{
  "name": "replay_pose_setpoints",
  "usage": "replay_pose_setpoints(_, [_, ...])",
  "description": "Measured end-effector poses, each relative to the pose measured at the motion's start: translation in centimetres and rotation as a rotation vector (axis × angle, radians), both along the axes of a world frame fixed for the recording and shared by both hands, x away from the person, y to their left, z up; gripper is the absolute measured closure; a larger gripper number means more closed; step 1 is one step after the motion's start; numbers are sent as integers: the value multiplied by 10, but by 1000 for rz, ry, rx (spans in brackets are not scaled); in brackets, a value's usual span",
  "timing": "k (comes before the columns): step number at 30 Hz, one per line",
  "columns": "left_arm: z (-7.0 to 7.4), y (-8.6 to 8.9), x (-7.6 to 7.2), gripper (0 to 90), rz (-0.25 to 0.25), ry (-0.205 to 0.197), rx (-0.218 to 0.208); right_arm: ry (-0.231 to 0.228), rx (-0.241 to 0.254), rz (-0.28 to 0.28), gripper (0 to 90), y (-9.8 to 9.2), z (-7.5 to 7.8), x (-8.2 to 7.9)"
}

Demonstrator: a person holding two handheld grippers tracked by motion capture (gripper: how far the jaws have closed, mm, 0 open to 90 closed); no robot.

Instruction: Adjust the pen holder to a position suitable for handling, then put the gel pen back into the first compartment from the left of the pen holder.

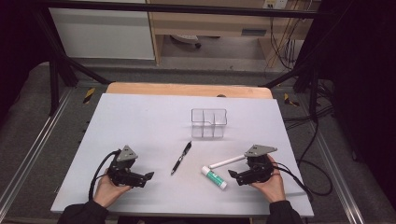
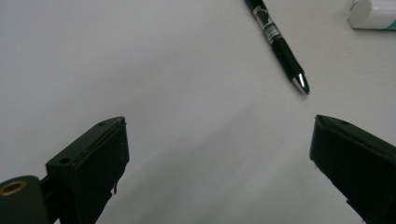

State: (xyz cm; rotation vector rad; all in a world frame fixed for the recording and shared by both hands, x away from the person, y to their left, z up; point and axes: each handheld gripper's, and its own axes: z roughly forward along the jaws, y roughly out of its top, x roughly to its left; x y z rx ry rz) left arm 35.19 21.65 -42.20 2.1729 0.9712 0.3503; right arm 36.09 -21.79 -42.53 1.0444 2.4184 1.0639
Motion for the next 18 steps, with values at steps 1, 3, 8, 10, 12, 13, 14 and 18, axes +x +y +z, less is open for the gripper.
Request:
replay_pose_setpoints(1, [1, -4, 1, 44, -2, 1, -2, 0, 4, -5, 18, -1, -1, -1])
replay_pose_setpoints(3, [3, -12, 2, 44, -9, 1, -4, 1, 10, -12, 18, -4, -2, -2])
replay_pose_setpoints(8, [5, -32, 8, 44, -26, 10, 1, 4, 12, -14, 18, -6, -2, -2])
replay_pose_setpoints(10, [6, -40, 10, 44, -35, 12, 15, 2, 12, -13, 15, -6, -2, -2])
replay_pose_setpoints(12, [6, -49, 13, 44, -44, 18, 23, 4, 10, -15, 15, -7, -2, -3])
replay_pose_setpoints(13, [7, -53, 15, 44, -47, 20, 21, 5, 9, -16, 15, -7, -2, -3])
replay_pose_setpoints(14, [7, -57, 16, 45, -50, 24, 26, 6, 10, -18, 15, -8, -2, -3])
replay_pose_setpoints(18, [7, -72, 23, 58, -52, 34, 40, 3, 18, -22, 16, -8, -1, -3])
